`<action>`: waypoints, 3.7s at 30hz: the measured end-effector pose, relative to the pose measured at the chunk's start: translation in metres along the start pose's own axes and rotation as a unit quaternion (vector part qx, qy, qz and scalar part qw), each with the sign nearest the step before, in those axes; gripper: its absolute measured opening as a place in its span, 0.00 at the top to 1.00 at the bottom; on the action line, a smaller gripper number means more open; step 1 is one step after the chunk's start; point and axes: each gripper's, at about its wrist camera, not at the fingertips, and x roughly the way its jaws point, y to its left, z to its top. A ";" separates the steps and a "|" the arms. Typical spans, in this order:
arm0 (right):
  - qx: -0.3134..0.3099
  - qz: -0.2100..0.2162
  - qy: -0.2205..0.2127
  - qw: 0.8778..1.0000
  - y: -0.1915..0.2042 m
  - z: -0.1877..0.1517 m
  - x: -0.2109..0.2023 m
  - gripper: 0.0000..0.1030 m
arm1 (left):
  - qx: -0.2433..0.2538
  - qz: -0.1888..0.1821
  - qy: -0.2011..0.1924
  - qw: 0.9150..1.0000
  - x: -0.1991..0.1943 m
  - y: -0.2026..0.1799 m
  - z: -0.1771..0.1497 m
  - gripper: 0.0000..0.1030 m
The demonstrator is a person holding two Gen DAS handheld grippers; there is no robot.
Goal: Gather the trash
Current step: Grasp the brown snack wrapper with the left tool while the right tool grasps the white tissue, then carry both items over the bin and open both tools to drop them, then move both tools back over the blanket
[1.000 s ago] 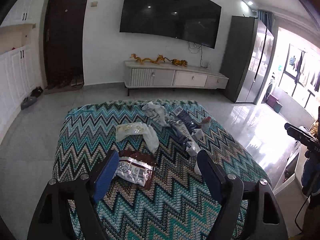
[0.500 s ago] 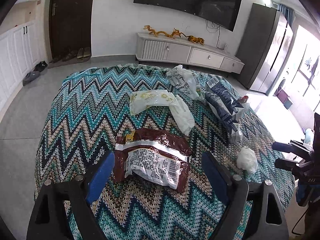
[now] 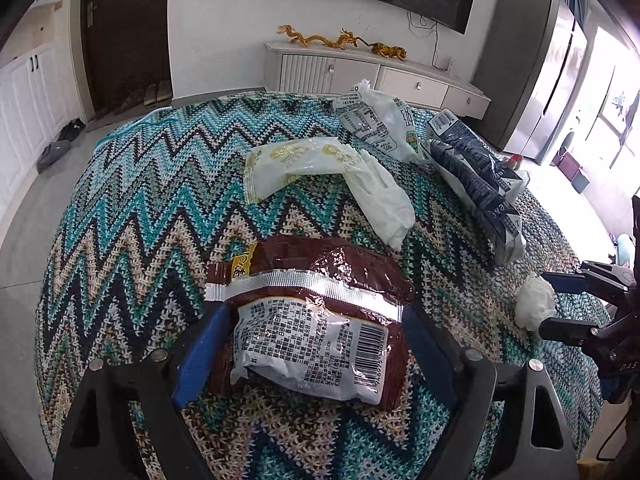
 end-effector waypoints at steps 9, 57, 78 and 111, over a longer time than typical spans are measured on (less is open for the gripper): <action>0.001 -0.008 0.009 1.000 0.005 -0.006 0.003 0.73 | -0.007 0.004 -0.006 1.000 -0.009 -0.002 -0.007 0.74; 0.235 -0.216 -0.210 0.924 -0.179 -0.167 -0.252 0.85 | 0.238 -0.162 -0.055 0.956 -0.087 -0.342 0.076 0.83; 0.380 -0.219 -0.075 0.895 -0.351 -0.234 -0.128 0.82 | 0.234 -0.172 0.161 0.943 0.182 -0.515 0.062 0.78; 0.350 -0.279 -0.143 0.882 -0.303 -0.202 -0.229 0.52 | 0.209 -0.182 -0.006 0.961 0.008 -0.454 0.071 0.50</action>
